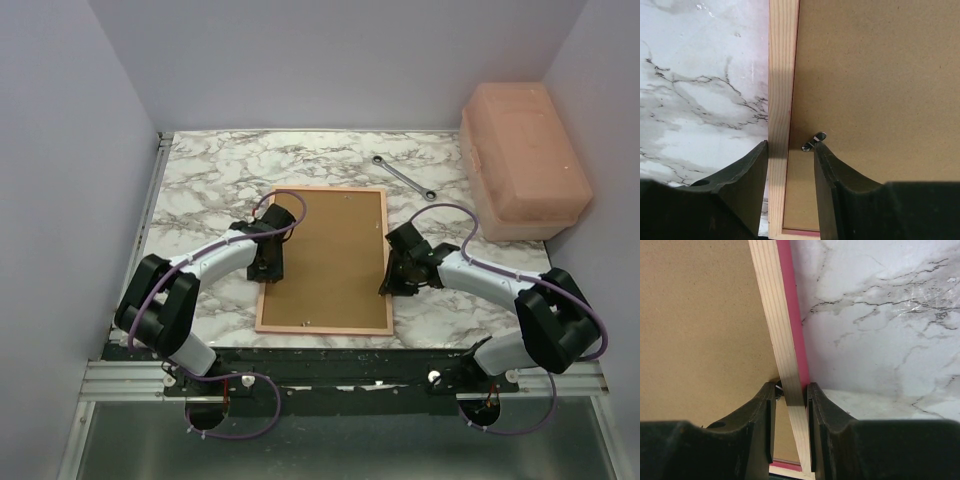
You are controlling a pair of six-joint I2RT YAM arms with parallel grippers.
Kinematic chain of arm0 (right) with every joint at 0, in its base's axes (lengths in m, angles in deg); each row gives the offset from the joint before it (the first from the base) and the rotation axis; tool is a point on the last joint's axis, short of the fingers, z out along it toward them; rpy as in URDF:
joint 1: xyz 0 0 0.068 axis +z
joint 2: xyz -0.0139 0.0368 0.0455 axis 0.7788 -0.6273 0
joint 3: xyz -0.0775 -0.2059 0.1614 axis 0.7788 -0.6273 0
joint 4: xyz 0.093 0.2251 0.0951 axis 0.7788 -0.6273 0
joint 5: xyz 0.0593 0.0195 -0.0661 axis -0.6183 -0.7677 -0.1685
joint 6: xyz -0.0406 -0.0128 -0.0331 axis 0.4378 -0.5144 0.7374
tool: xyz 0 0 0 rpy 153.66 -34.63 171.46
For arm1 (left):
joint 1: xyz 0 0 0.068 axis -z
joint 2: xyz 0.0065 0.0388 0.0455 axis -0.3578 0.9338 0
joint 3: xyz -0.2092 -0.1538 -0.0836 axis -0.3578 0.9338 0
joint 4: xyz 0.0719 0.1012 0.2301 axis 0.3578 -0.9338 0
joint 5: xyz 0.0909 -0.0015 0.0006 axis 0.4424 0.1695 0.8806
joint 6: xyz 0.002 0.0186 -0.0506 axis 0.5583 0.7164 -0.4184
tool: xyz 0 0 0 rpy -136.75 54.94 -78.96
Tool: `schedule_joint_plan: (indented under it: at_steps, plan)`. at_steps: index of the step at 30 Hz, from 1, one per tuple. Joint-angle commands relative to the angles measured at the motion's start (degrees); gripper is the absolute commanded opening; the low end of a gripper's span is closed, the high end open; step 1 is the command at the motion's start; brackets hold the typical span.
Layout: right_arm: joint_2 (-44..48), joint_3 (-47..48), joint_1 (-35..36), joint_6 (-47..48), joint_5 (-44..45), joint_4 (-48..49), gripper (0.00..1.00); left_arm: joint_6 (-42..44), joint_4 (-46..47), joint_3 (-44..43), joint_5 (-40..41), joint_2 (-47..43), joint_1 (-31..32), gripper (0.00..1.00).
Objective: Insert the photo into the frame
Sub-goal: Install the photo frame at the center of the board.
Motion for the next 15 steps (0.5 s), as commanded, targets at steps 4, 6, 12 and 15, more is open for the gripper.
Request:
schedule_joint_plan:
  at_steps: [4,6,12,15]
  plan:
    - [-4.6,-2.5,0.4,1.6,2.5,-1.6,0.03,0.4,1.7,-0.7,1.1,1.9,-2.5,0.15]
    - [-4.7,-2.4,0.4,1.7,2.5,-1.6,0.03,0.5,1.7,-1.0,0.5,2.2,-2.8,0.08]
    - [-4.6,-2.3,0.4,2.0,2.6,-1.9,0.03,0.8,3.3,-0.5,-3.3,1.3,-3.7,0.00]
    - [-4.4,-2.4,0.4,2.1,2.9,-1.9,0.03,0.6,4.2,0.4,-5.3,0.6,-4.5,0.00]
